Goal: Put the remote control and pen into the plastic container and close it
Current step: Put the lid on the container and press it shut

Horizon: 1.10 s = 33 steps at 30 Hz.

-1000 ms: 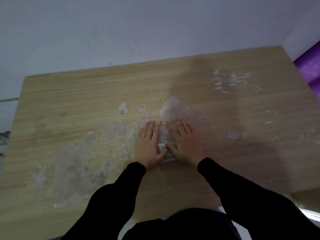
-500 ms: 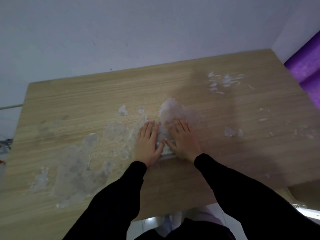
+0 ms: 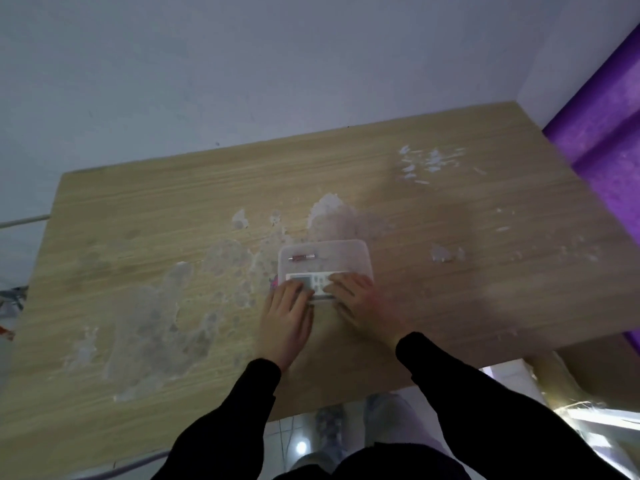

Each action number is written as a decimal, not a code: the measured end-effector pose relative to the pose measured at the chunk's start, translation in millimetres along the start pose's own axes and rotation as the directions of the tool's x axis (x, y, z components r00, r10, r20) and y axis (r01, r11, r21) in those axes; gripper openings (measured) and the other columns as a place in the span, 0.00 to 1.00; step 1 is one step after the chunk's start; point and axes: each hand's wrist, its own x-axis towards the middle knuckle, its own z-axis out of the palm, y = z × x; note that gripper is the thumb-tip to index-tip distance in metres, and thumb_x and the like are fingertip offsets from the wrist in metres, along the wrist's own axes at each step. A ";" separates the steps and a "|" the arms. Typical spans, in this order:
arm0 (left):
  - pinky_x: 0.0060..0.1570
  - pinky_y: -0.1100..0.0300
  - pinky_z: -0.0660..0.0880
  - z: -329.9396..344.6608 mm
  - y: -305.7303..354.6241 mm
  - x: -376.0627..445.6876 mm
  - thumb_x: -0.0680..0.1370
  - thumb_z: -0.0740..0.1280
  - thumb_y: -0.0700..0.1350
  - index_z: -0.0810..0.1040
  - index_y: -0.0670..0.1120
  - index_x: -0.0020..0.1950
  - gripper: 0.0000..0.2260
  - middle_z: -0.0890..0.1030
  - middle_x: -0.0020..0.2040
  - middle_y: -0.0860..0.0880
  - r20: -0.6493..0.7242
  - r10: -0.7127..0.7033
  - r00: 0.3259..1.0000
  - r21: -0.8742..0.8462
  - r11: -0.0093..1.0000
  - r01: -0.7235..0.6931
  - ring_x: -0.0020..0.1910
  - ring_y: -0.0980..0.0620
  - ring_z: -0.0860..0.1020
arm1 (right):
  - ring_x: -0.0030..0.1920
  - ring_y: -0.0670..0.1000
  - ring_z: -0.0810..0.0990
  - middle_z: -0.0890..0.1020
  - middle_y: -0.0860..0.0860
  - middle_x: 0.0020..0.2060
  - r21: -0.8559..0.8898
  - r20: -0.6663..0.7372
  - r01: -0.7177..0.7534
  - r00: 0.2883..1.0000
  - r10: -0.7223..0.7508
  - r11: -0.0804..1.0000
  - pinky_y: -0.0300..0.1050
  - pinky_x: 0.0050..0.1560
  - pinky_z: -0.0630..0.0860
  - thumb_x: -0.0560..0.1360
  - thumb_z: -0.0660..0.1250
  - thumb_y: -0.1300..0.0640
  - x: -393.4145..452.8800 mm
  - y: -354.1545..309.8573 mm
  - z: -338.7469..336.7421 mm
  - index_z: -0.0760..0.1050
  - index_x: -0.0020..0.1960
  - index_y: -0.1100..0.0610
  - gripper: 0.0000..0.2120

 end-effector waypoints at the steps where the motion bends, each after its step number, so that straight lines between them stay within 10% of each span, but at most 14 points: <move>1: 0.62 0.50 0.65 1.3 0.7 5.4 0.73 0.67 0.40 0.76 0.43 0.55 0.11 0.78 0.56 0.41 -0.008 0.012 1.000 -0.005 1.000 -0.012 0.57 0.41 0.74 | 0.57 0.54 0.75 0.82 0.57 0.55 -0.025 -0.002 -0.001 1.000 0.001 1.000 0.47 0.58 0.71 0.71 0.60 0.57 -1.0 4.4 -2.3 0.77 0.55 0.56 0.14; 21: 0.45 0.53 0.79 114.8 146.7 292.5 0.73 0.59 0.43 0.77 0.41 0.51 0.12 0.80 0.55 0.38 0.143 0.116 0.983 -0.207 0.975 -0.085 0.53 0.41 0.80 | 0.56 0.61 0.78 0.80 0.60 0.56 -0.083 0.058 -0.280 0.957 0.285 0.956 0.56 0.52 0.80 0.71 0.53 0.57 34.2 301.7 -131.8 0.76 0.52 0.59 0.16; 33: 0.64 0.45 0.71 178.6 202.8 431.8 0.71 0.63 0.35 0.74 0.39 0.61 0.18 0.77 0.62 0.37 0.201 0.202 0.959 -0.132 0.975 -0.178 0.64 0.38 0.73 | 0.60 0.64 0.77 0.81 0.61 0.58 -0.163 -0.043 -0.553 0.832 0.554 0.817 0.62 0.58 0.73 0.72 0.53 0.54 67.2 432.3 -159.4 0.75 0.58 0.61 0.21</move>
